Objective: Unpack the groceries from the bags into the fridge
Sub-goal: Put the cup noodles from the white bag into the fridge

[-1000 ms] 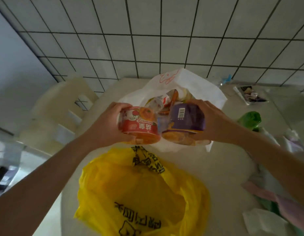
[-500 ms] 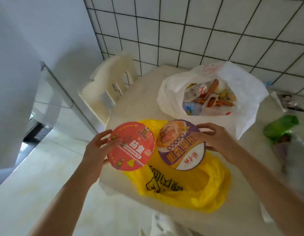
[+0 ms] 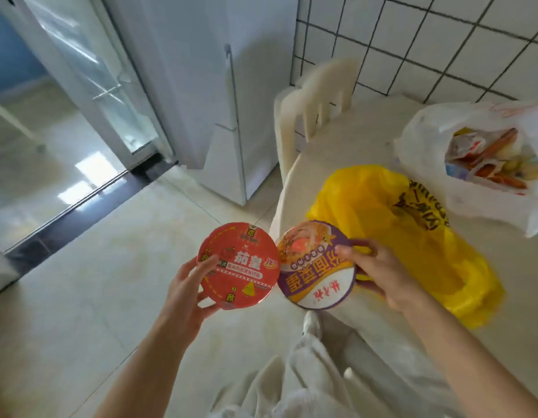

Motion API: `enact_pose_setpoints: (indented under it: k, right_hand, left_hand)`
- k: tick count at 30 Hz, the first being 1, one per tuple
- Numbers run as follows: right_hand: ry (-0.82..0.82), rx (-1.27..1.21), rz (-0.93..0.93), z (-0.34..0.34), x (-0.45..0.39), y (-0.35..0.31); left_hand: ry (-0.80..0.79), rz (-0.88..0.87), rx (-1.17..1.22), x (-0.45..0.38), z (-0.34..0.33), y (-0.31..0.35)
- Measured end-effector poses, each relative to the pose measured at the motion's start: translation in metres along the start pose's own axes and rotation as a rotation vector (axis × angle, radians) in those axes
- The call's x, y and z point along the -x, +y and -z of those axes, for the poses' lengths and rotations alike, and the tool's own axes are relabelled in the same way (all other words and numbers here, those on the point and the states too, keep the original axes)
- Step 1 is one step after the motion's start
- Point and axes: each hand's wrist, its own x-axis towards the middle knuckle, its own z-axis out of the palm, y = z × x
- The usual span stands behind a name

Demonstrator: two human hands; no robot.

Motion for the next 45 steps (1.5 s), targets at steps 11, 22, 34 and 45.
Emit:
enact_pose_setpoints:
  k: [11,22,34,45]
  right_hand:
    - [-0.245,0.074,-0.073,-0.169,0.012,-0.001]
    - [-0.431,0.104,-0.129,-0.313,-0.031,-0.043]
    - [-0.350,-0.031,-0.136,-0.452,-0.104,-0.141]
    - [-0.146,-0.231,-0.129,-0.552,-0.166,-0.209]
  left_hand:
    - [0.294,0.006,0.244,0.024,0.156,-0.009]
    - [0.472,-0.011,0.455,-0.033,0.248,0.060]
    - [0.432,-0.079,0.420,-0.142,0.309,0.226]
    - [0.227,-0.036,0.276,-0.265,0.354,0.370]
